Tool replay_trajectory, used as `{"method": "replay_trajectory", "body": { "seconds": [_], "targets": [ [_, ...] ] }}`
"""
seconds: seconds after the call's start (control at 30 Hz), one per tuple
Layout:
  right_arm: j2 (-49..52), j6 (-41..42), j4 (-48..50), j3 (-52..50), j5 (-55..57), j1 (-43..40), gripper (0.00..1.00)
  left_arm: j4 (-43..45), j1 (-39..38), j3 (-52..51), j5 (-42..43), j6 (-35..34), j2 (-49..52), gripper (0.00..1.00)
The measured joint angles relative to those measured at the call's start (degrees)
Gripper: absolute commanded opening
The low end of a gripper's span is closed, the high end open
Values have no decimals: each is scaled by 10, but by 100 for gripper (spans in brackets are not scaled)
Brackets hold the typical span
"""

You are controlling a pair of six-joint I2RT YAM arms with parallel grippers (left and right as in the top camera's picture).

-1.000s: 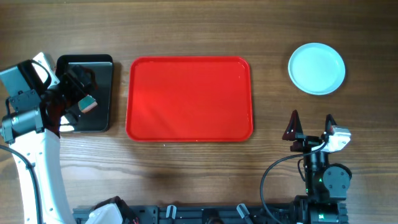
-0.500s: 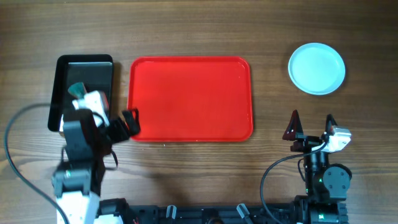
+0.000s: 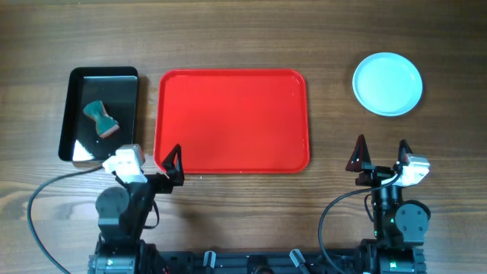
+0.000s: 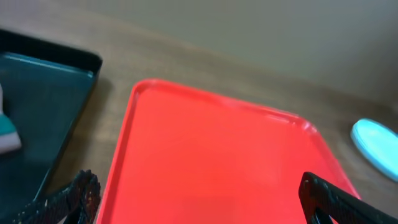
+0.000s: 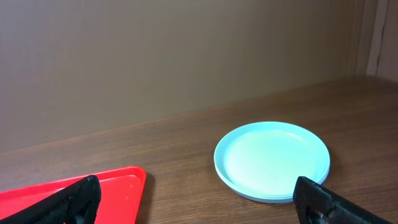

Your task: Clean dirty plates on tray and stack at the side

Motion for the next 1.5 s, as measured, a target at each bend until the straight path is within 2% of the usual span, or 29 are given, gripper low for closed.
{"method": "replay_trajectory", "body": {
  "seconds": [0.17,0.4,1.5],
  "targets": [
    [0,0,0,0,0,0,100,72,0,-57,-21,-3,-65,100],
    [0,0,0,0,0,0,100,53,0,-76,-64,-3,-134,100],
    [0,0,0,0,0,0,100,51,0,-76,-83,-3,-134,100]
  ]
}}
